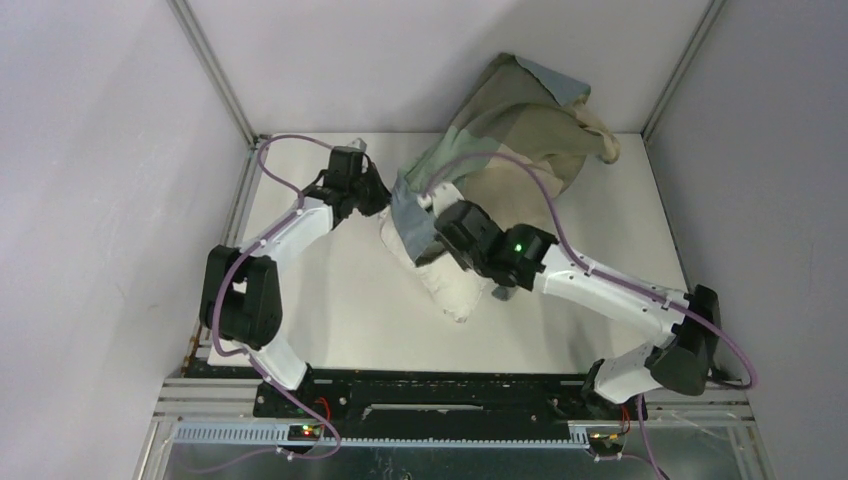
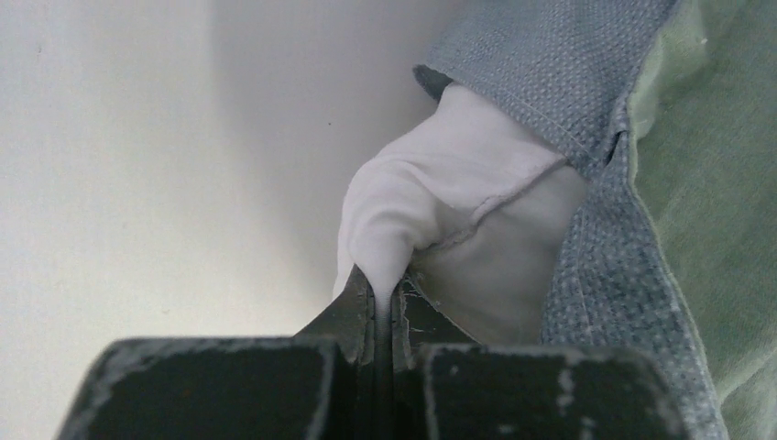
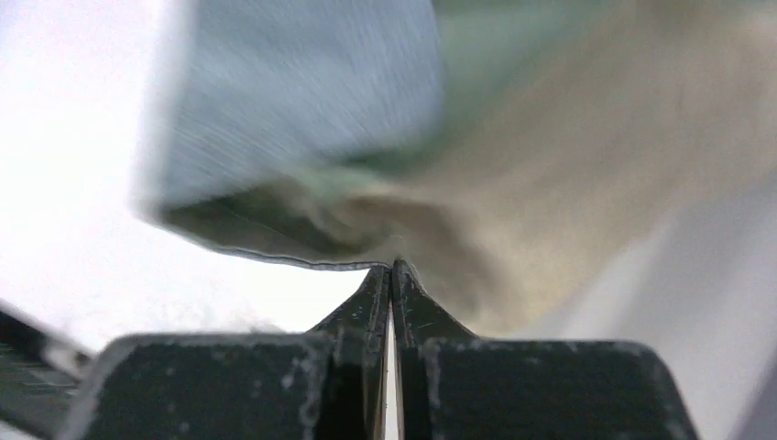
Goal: Put the pillow into the pillowcase
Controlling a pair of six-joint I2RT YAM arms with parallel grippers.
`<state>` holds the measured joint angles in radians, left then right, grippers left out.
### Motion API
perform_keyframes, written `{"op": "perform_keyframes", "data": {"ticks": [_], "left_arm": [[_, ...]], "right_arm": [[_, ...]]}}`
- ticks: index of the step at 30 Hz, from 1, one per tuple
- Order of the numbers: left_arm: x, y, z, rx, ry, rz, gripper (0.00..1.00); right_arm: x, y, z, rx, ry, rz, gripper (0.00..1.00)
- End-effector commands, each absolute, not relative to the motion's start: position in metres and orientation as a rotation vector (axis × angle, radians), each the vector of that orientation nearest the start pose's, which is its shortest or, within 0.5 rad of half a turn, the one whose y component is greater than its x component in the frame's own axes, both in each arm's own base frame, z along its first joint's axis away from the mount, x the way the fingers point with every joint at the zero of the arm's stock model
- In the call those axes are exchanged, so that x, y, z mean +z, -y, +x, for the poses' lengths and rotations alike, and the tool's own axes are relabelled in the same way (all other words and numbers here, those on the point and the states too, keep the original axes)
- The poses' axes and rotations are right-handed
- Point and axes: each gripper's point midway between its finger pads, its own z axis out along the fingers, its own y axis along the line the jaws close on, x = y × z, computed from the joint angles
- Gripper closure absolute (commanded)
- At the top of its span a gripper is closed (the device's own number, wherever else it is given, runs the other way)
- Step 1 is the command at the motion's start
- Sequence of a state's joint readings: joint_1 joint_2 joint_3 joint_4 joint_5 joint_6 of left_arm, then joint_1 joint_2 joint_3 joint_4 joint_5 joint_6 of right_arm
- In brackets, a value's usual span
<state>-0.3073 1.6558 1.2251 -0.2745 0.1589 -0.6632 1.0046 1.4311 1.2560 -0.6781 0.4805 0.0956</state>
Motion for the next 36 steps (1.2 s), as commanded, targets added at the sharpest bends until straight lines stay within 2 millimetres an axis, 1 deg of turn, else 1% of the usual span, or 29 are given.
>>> {"op": "perform_keyframes", "data": {"ticks": [1,2,3,4,5,6,7,10,13,14,16,17,18,19,20,22,24,26,27,30,31,33,34,36], "left_arm": [[0.166,0.193,0.438,-0.707,-2.233,-0.357,1.0],[0.166,0.194,0.439,-0.709,-2.219,-0.372,1.0],[0.169,0.197,0.441,-0.718,-2.206,-0.387,1.0],[0.172,0.197,0.442,-0.725,-2.194,-0.407,1.0],[0.175,0.197,0.443,-0.728,-2.18,-0.426,1.0],[0.178,0.195,0.445,-0.73,-2.165,-0.447,1.0],[0.182,0.194,0.446,-0.729,-2.151,-0.462,1.0],[0.191,0.191,0.45,-0.725,-2.129,-0.475,1.0],[0.195,0.186,0.456,-0.705,-2.15,-0.456,1.0],[0.196,0.18,0.458,-0.686,-2.157,-0.458,0.91],[0.199,0.165,0.461,-0.65,-2.162,-0.476,0.6],[0.201,0.155,0.462,-0.635,-2.16,-0.492,0.44],[0.203,0.145,0.462,-0.618,-2.155,-0.505,0.32],[0.205,0.135,0.46,-0.6,-2.148,-0.516,0.25],[0.214,0.124,0.457,-0.581,-2.129,-0.526,0.2],[0.222,0.106,0.446,-0.528,-2.105,-0.539,0.12],[0.223,0.094,0.433,-0.494,-2.095,-0.54,0.04],[0.219,0.088,0.416,-0.468,-2.102,-0.533,0.01],[0.21,0.087,0.406,-0.466,-2.113,-0.536,0.01],[0.193,0.097,0.376,-0.518,-2.13,-0.518,0.01],[0.185,0.105,0.364,-0.541,-2.14,-0.498,0.01],[0.174,0.124,0.342,-0.608,-2.16,-0.464,0.01],[0.168,0.134,0.333,-0.643,-2.171,-0.452,0.01],[0.158,0.157,0.313,-0.734,-2.194,-0.428,0.01]], "right_arm": [[0.312,-0.361,0.229,0.441,-1.979,-0.784,1.0],[0.323,-0.391,0.206,0.561,-1.954,-0.861,1.0],[0.333,-0.415,0.19,0.641,-1.931,-0.913,1.0],[0.336,-0.432,0.181,0.677,-1.927,-0.951,1.0],[0.336,-0.444,0.179,0.691,-1.934,-0.975,1.0],[0.333,-0.45,0.183,0.687,-1.95,-0.976,1.0],[0.326,-0.452,0.19,0.677,-1.974,-0.974,1.0],[0.305,-0.449,0.222,0.718,-2.052,-0.918,1.0],[0.287,-0.436,0.258,0.767,-2.139,-0.836,1.0],[0.286,-0.433,0.268,0.785,-2.15,-0.816,1.0],[0.285,-0.426,0.291,0.821,-2.17,-0.751,1.0],[0.285,-0.419,0.308,0.836,-2.179,-0.702,1.0],[0.284,-0.415,0.32,0.851,-2.193,-0.662,1.0],[0.283,-0.409,0.333,0.862,-2.204,-0.617,1.0],[0.281,-0.402,0.347,0.868,-2.217,-0.569,1.0],[0.277,-0.387,0.37,0.878,-2.238,-0.478,1.0],[0.279,-0.374,0.384,0.922,-2.241,-0.416,1.0],[0.287,-0.362,0.391,0.956,-2.212,-0.374,1.0],[0.291,-0.356,0.394,0.951,-2.198,-0.362,1.0],[0.3,-0.332,0.406,0.9,-2.174,-0.304,1.0],[0.301,-0.32,0.414,0.883,-2.173,-0.262,1.0],[0.296,-0.296,0.431,0.823,-2.19,-0.174,1.0],[0.29,-0.281,0.443,0.754,-2.202,-0.119,1.0],[0.27,-0.262,0.459,0.613,-2.249,-0.069,1.0]]}}
